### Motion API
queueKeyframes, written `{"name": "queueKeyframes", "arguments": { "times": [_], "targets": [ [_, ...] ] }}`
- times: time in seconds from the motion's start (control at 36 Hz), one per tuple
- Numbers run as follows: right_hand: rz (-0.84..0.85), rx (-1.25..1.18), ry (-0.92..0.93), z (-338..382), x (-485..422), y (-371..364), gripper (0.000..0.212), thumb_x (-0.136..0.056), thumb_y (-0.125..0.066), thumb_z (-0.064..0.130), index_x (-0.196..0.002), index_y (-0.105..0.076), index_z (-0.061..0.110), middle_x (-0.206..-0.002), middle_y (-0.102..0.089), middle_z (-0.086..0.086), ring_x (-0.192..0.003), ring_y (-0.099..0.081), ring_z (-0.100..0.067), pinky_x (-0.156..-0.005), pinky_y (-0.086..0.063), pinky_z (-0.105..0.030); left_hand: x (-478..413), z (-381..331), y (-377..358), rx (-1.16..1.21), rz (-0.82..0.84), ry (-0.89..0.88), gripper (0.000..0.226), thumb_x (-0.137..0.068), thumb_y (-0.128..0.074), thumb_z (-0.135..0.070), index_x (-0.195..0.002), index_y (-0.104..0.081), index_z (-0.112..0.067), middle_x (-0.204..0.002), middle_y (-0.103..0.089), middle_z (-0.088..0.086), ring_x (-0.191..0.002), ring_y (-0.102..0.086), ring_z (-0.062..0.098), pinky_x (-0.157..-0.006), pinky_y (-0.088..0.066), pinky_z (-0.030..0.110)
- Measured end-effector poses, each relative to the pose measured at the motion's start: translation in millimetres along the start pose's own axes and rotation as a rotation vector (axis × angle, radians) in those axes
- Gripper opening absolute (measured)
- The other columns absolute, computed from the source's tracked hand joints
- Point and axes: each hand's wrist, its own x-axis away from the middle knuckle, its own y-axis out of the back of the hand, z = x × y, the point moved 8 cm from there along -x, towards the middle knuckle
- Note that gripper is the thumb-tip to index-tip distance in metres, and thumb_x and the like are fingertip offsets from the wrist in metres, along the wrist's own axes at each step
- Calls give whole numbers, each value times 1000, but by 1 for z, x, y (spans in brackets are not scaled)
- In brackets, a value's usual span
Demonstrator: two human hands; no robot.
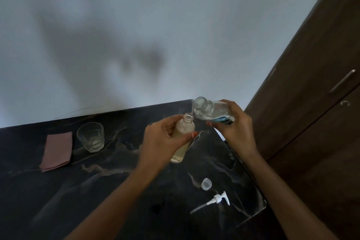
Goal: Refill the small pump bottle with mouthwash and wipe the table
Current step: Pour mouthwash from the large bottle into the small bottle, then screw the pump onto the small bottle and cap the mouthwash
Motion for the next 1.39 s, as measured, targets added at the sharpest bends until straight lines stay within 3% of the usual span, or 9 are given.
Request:
{"name": "queueKeyframes", "arguments": {
  "times": [0.08, 0.25, 0.42, 0.5, 0.69, 0.81, 1.03, 1.17, 1.39],
  "targets": [
    [17, -149, -138, -19, 12, -16, 51, -65, -79, 5, -110, -55, 13, -104, -61, 0, -93, -57, -13, -71, -47, -2, 4, 8, -2, 22, 13, 13, 52, -64, -77, -26, -113, -61, -16, -99, -62, -14, -83, -59, -10, -77, -44, 0],
    [61, -309, -379, -61, 39, -52, 49, -68, -76, 10, -108, -51, 23, -110, -59, 1, -104, -58, -17, -82, -52, -26, 13, 31, -7, 63, 48, 56, 48, -66, -76, -18, -111, -60, -19, -92, -60, -24, -84, -58, -18, -70, -44, -1],
    [84, -381, -494, -88, 65, -82, 51, -67, -78, 12, -109, -51, 23, -103, -60, 6, -89, -61, -4, -59, -49, -9, 23, 57, -10, 99, 58, 132, 39, -69, -74, -15, -96, -57, -38, -90, -63, -23, -87, -62, -11, -66, -46, 3],
    [76, -481, -532, -100, 77, -96, 47, -67, -76, 3, -100, -51, 25, -92, -58, 14, -76, -62, 12, -53, -45, -3, 28, 71, -10, 109, 33, 157, 40, -68, -76, -12, -98, -59, -31, -91, -66, -17, -87, -63, -8, -66, -47, 4],
    [117, -490, -677, -137, 103, -124, 52, -65, -78, 5, -110, -53, 16, -116, -61, -12, -105, -59, -26, -89, -51, -43, 45, 105, -10, 27, 41, 189, 37, -67, -77, -16, -97, -60, -29, -89, -65, -18, -87, -62, -9, -72, -47, 4],
    [130, -404, -688, -157, 115, -136, 46, -65, -77, 0, -102, -54, 17, -111, -61, -8, -105, -59, -25, -88, -51, -40, 60, 136, -11, 67, 56, 276, 41, -68, -75, -6, -102, -60, -24, -98, -68, -4, -94, -64, 5, -85, -50, 20],
    [205, -382, -662, -181, 135, -153, 49, -65, -74, -5, -104, -53, 15, -100, -61, 3, -90, -59, -4, -64, -48, -6, 85, 185, -6, 81, 44, 378, 45, -69, -74, -5, -100, -56, -33, -98, -64, -14, -96, -61, -4, -81, -48, 8],
    [226, -472, -620, -184, 137, -155, 57, -63, -73, -12, -108, -50, 16, -100, -61, 2, -87, -63, 0, -68, -49, -10, 96, 207, -5, 56, 45, 401, 47, -70, -74, -5, -98, -55, -37, -96, -63, -19, -94, -60, -10, -80, -46, 5],
    [265, -579, -575, -180, 138, -154, 71, -64, -71, -14, -111, -43, 31, -121, -50, -7, -112, -52, -21, -89, -48, -24, 105, 224, -10, 87, 80, 412, 47, -70, -73, -3, -99, -57, -36, -100, -64, -16, -100, -60, -4, -84, -47, 8]
  ]
}}
